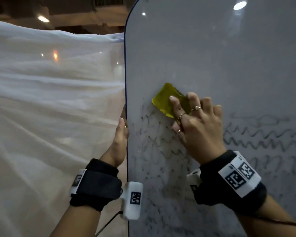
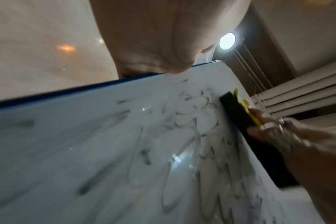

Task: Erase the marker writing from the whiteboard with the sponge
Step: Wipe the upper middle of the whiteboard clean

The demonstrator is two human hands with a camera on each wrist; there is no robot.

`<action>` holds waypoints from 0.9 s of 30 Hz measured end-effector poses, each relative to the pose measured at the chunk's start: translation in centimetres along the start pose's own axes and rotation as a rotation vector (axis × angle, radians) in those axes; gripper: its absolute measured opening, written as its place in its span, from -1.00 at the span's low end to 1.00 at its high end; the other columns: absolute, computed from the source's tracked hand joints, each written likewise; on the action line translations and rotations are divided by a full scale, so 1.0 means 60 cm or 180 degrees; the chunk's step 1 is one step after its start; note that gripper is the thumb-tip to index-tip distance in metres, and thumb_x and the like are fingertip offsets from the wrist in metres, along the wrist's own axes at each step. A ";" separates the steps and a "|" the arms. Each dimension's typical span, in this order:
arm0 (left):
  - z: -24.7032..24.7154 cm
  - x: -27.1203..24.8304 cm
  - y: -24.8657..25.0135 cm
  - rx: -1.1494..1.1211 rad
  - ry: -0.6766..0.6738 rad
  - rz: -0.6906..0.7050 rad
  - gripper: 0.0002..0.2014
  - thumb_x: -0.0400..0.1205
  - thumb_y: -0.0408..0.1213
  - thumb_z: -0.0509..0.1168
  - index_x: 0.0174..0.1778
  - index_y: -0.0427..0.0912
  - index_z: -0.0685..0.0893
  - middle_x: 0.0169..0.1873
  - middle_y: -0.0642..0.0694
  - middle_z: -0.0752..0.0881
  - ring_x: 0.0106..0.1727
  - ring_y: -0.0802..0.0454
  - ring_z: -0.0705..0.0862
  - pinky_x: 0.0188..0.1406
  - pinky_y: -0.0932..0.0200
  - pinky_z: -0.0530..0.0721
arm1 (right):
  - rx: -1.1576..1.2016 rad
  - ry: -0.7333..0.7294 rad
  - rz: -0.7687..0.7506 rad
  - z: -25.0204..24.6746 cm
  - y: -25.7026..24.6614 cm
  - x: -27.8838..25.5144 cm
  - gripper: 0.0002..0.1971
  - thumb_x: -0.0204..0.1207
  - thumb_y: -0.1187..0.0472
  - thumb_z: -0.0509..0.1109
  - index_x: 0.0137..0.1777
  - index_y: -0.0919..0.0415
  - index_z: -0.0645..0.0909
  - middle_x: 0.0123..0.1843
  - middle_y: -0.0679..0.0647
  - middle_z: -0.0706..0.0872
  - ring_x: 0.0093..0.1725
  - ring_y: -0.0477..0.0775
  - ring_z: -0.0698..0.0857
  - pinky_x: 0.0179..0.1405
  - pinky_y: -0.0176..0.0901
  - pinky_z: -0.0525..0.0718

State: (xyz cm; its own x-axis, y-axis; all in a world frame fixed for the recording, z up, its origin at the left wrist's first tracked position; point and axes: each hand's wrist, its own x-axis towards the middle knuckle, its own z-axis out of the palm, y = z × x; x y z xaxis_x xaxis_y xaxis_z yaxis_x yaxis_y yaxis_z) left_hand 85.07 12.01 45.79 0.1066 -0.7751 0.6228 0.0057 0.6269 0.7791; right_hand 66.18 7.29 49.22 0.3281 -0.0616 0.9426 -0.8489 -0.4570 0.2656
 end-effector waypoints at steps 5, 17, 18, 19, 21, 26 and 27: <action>0.010 -0.002 0.006 -0.0278 0.0107 0.0012 -0.55 0.79 -0.21 -0.40 0.32 0.13 0.37 -0.02 0.28 0.76 0.04 0.40 0.70 -0.06 0.46 0.62 | 0.0124 -0.0128 -0.0119 0.026 -0.087 0.033 -0.37 0.29 -0.01 0.12 0.39 0.10 0.57 0.29 0.23 0.47 0.04 0.21 0.35 -0.18 -0.02 0.19; 0.009 0.002 0.007 0.0034 0.0152 -0.0164 -0.49 0.79 -0.14 -0.39 0.11 0.12 0.52 -0.05 0.27 0.77 0.01 0.39 0.71 -0.01 0.45 0.62 | -0.0036 -0.0027 0.0088 0.009 -0.051 0.017 -0.39 0.30 0.01 0.14 0.38 0.10 0.58 0.16 0.20 0.63 -0.02 0.19 0.37 -0.26 -0.04 0.31; 0.010 0.000 0.008 0.0006 0.0197 -0.0115 -0.50 0.79 -0.16 -0.38 0.10 0.13 0.52 -0.03 0.25 0.75 -0.01 0.39 0.71 0.00 0.43 0.63 | 0.0005 -0.0053 0.0148 0.012 -0.069 0.024 -0.38 0.29 0.01 0.13 0.37 0.10 0.58 0.14 0.18 0.65 -0.03 0.18 0.37 -0.27 -0.07 0.34; 0.011 -0.001 0.010 0.0004 0.0194 -0.0057 -0.50 0.79 -0.17 -0.37 0.10 0.13 0.52 -0.04 0.22 0.76 -0.03 0.37 0.72 -0.01 0.42 0.64 | 0.0045 -0.0091 0.0174 0.014 -0.085 0.025 -0.38 0.28 0.02 0.13 0.37 0.12 0.58 0.13 0.17 0.66 -0.03 0.17 0.37 -0.27 -0.10 0.37; 0.007 -0.003 0.011 0.0007 0.0132 -0.0069 -0.48 0.78 -0.15 -0.39 0.09 0.09 0.54 -0.11 0.18 0.80 -0.05 0.33 0.74 -0.01 0.38 0.67 | 0.0090 -0.0217 0.0080 0.014 -0.102 0.007 -0.38 0.29 0.03 0.13 0.39 0.13 0.57 0.15 0.16 0.64 -0.02 0.17 0.39 -0.24 -0.07 0.34; 0.007 -0.006 0.015 -0.0003 0.0206 -0.0114 -0.55 0.79 -0.05 -0.34 0.40 0.12 0.41 0.34 -0.08 0.59 0.28 0.11 0.62 0.36 0.13 0.55 | 0.0052 -0.0414 -0.0315 -0.011 -0.043 -0.063 -0.34 0.19 -0.03 0.35 0.37 0.09 0.59 0.17 0.17 0.62 -0.03 0.19 0.42 -0.25 -0.06 0.33; 0.007 -0.006 0.014 0.0009 0.0173 -0.0078 -0.55 0.79 -0.08 -0.36 0.40 0.13 0.38 0.35 -0.06 0.56 0.28 0.14 0.61 0.33 0.19 0.57 | 0.0049 -0.0404 -0.0310 -0.019 -0.029 -0.062 -0.34 0.17 -0.02 0.44 0.34 0.08 0.61 0.14 0.17 0.64 -0.06 0.20 0.45 -0.28 -0.09 0.38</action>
State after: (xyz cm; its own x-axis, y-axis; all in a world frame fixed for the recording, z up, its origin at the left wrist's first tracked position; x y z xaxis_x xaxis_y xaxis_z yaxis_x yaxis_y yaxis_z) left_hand 84.60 12.81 46.24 0.1603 -0.7847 0.5988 0.0062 0.6075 0.7943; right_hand 65.96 9.34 45.47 0.4591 -0.1276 0.8791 -0.8044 -0.4798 0.3504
